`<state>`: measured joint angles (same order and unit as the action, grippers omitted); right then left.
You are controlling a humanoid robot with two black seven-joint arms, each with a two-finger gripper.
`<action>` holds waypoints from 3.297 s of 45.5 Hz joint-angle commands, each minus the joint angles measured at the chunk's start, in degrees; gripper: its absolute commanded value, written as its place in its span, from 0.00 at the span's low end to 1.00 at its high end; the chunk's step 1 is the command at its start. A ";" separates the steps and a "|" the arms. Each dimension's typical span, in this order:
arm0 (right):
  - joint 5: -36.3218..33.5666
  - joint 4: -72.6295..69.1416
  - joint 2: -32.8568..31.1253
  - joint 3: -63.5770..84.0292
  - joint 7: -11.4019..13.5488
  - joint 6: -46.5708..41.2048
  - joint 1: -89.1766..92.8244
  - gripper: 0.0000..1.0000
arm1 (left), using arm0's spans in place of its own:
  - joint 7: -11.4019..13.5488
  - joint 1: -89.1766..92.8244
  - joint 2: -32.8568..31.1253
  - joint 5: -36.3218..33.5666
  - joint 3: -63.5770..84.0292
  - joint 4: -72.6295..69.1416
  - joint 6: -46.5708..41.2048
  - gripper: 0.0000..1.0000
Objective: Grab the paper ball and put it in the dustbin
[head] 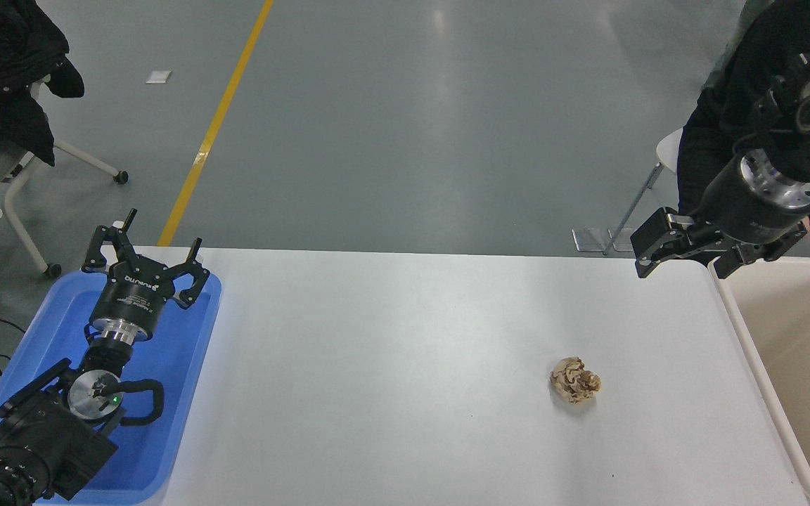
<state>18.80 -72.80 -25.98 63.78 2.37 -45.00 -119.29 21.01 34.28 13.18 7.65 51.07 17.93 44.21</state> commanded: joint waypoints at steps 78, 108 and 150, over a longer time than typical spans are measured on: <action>-0.17 16.37 9.54 -4.19 -0.17 8.35 22.07 1.00 | 0.00 0.09 0.00 0.00 -0.01 0.00 0.00 1.00; -0.08 24.72 15.08 -9.20 -0.17 18.98 39.30 1.00 | 0.00 0.09 0.00 0.00 -0.01 0.00 0.00 1.00; -0.17 31.22 16.92 -12.63 -0.17 21.80 49.85 1.00 | 0.00 0.08 0.00 0.00 -0.01 0.00 0.00 1.00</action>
<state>18.64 -43.13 -9.63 52.02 2.20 -23.44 -71.58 21.00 34.33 13.18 7.65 51.06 17.93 44.21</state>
